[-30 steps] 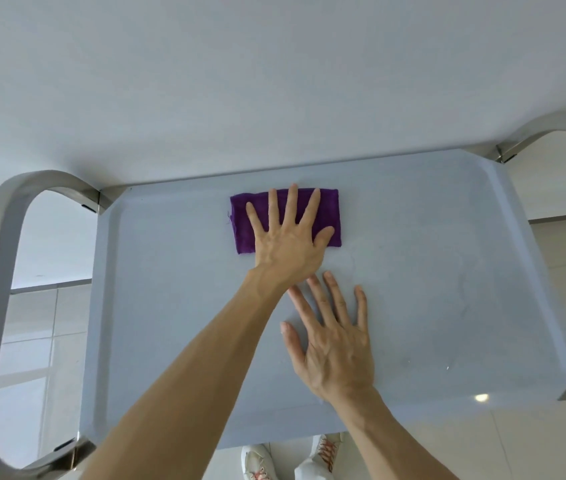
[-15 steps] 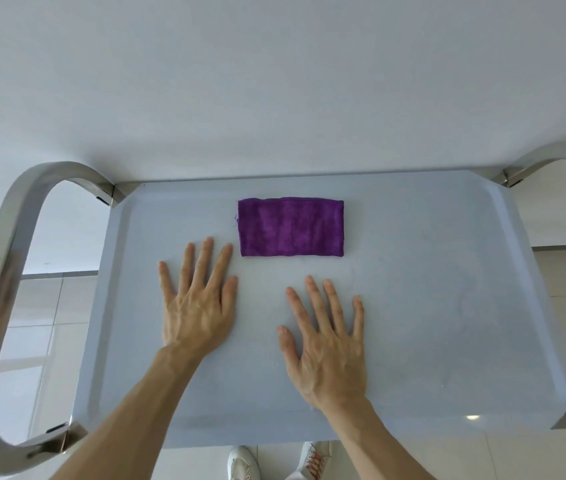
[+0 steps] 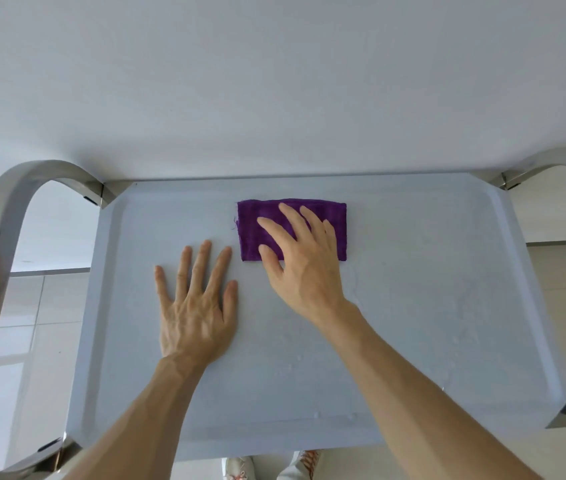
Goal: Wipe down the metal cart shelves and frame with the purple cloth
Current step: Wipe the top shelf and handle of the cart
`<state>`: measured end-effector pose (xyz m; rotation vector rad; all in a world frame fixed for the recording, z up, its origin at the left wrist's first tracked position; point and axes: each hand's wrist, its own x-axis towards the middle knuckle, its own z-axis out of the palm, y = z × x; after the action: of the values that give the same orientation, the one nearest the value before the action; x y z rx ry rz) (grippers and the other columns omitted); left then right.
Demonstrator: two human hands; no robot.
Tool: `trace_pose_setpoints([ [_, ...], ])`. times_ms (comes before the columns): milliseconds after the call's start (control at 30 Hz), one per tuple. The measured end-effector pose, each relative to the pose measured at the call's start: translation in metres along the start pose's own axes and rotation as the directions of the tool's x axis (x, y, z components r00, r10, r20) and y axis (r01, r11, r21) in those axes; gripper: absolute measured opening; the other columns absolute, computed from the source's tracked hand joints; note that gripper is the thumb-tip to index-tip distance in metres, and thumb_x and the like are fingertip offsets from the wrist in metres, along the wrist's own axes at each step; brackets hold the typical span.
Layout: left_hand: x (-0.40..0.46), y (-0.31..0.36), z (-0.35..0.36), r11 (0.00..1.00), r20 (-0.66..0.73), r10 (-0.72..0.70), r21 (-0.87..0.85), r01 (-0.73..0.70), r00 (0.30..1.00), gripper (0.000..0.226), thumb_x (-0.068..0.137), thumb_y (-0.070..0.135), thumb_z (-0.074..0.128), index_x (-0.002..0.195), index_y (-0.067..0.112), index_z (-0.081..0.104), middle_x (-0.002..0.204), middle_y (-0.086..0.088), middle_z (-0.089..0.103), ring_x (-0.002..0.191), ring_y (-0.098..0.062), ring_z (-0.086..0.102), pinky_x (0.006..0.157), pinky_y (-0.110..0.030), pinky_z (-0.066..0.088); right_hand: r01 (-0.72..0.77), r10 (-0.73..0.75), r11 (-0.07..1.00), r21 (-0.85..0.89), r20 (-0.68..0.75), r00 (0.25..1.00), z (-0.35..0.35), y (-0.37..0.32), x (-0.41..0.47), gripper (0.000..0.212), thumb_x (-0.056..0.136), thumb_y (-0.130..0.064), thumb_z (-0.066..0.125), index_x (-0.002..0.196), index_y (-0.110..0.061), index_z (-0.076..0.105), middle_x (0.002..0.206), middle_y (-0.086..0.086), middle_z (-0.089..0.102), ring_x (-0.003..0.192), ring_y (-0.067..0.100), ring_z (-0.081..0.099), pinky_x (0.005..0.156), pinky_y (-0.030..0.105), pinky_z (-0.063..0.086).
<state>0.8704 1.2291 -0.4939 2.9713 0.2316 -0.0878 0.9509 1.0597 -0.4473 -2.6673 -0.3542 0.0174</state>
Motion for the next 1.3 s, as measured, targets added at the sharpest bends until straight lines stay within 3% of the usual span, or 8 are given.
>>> trace_pose_setpoints([
  [100, 0.001, 0.000, 0.000, 1.000, 0.003, 0.005, 0.002, -0.005, 1.000, 0.054, 0.101, 0.049, 0.017, 0.155, 0.039, 0.014, 0.163, 0.005, 0.015, 0.152, -0.018, 0.004, 0.119, -0.057, 0.001, 0.014, 0.002, 0.992, -0.128, 0.118, 0.993, 0.020, 0.010, 0.023, 0.044, 0.101, -0.048, 0.038, 0.145, -0.041, 0.042, 0.160, -0.007, 0.030, 0.150, 0.024, 0.019, 0.120, 0.056, 0.007],
  [333, 0.001, 0.000, -0.003, 1.000, 0.028, -0.009, 0.016, 0.009, 1.000, 0.055, 0.101, 0.049, 0.018, 0.155, 0.039, 0.012, 0.164, 0.006, 0.012, 0.152, -0.017, 0.001, 0.119, -0.058, 0.002, -0.047, 0.061, 0.977, -0.207, 0.064, 0.996, 0.032, 0.006, 0.059, 0.049, 0.101, -0.050, 0.031, 0.149, -0.043, 0.031, 0.163, -0.003, 0.023, 0.151, 0.027, 0.014, 0.120, 0.059, 0.004],
  [567, 0.000, 0.001, -0.003, 1.000, 0.016, 0.001, 0.007, -0.001, 1.000, 0.055, 0.101, 0.050, 0.019, 0.155, 0.038, 0.014, 0.163, 0.006, 0.014, 0.152, -0.017, 0.002, 0.119, -0.059, 0.003, 0.019, 0.009, 0.973, -0.232, 0.120, 0.993, 0.010, 0.039, -0.042, 0.048, 0.101, -0.055, 0.031, 0.148, -0.048, 0.031, 0.161, -0.009, 0.027, 0.151, 0.021, 0.020, 0.121, 0.053, 0.011],
  [733, 0.001, 0.002, -0.002, 1.000, 0.005, -0.003, 0.002, 0.003, 1.000, 0.054, 0.101, 0.049, 0.022, 0.154, 0.038, 0.017, 0.163, 0.004, 0.018, 0.152, -0.019, 0.006, 0.118, -0.060, 0.004, -0.198, 0.223, 0.956, -0.219, 0.095, 0.970, -0.021, 0.087, -0.002, 0.051, 0.096, -0.059, 0.028, 0.146, -0.048, 0.036, 0.162, -0.008, 0.026, 0.151, 0.021, 0.018, 0.121, 0.054, 0.008],
  [900, 0.001, 0.001, -0.002, 1.000, 0.003, -0.004, 0.002, 0.004, 1.000, 0.054, 0.101, 0.048, 0.022, 0.154, 0.039, 0.018, 0.163, 0.005, 0.018, 0.151, -0.020, 0.007, 0.118, -0.060, 0.005, -0.409, 0.409, 0.892, -0.192, -0.041, 0.911, 0.009, 0.048, 0.054, 0.049, 0.101, -0.049, 0.032, 0.150, -0.044, 0.028, 0.164, 0.000, 0.020, 0.152, 0.031, 0.009, 0.118, 0.064, 0.004],
  [1133, -0.001, 0.001, -0.004, 1.000, -0.002, 0.003, -0.025, -0.003, 1.000, 0.054, 0.101, 0.049, 0.023, 0.154, 0.038, 0.018, 0.163, 0.004, 0.018, 0.151, -0.020, 0.007, 0.118, -0.060, 0.003, 0.040, -0.007, 0.967, -0.252, 0.128, 0.992, 0.009, 0.029, -0.068, 0.046, 0.101, -0.053, 0.033, 0.147, -0.049, 0.033, 0.162, -0.007, 0.027, 0.151, 0.024, 0.020, 0.120, 0.057, 0.013],
  [1233, -0.001, 0.000, -0.002, 1.000, -0.005, 0.000, -0.016, 0.000, 1.000, 0.055, 0.101, 0.050, 0.021, 0.154, 0.038, 0.017, 0.163, 0.004, 0.017, 0.151, -0.020, 0.007, 0.118, -0.060, 0.004, 0.085, -0.020, 0.957, -0.277, 0.228, 0.973, -0.015, 0.062, -0.113, 0.048, 0.101, -0.058, 0.029, 0.148, -0.052, 0.027, 0.162, -0.011, 0.025, 0.151, 0.018, 0.018, 0.121, 0.052, 0.015],
  [1300, 0.000, 0.001, -0.002, 1.000, -0.010, -0.001, -0.017, 0.001, 1.000, 0.054, 0.101, 0.050, 0.019, 0.154, 0.038, 0.018, 0.163, 0.004, 0.018, 0.151, -0.020, 0.008, 0.118, -0.060, 0.004, -0.002, 0.074, 0.948, -0.320, 0.213, 0.974, -0.034, 0.089, -0.101, 0.048, 0.100, -0.060, 0.028, 0.146, -0.052, 0.032, 0.160, -0.010, 0.029, 0.150, 0.018, 0.023, 0.120, 0.050, 0.017],
])
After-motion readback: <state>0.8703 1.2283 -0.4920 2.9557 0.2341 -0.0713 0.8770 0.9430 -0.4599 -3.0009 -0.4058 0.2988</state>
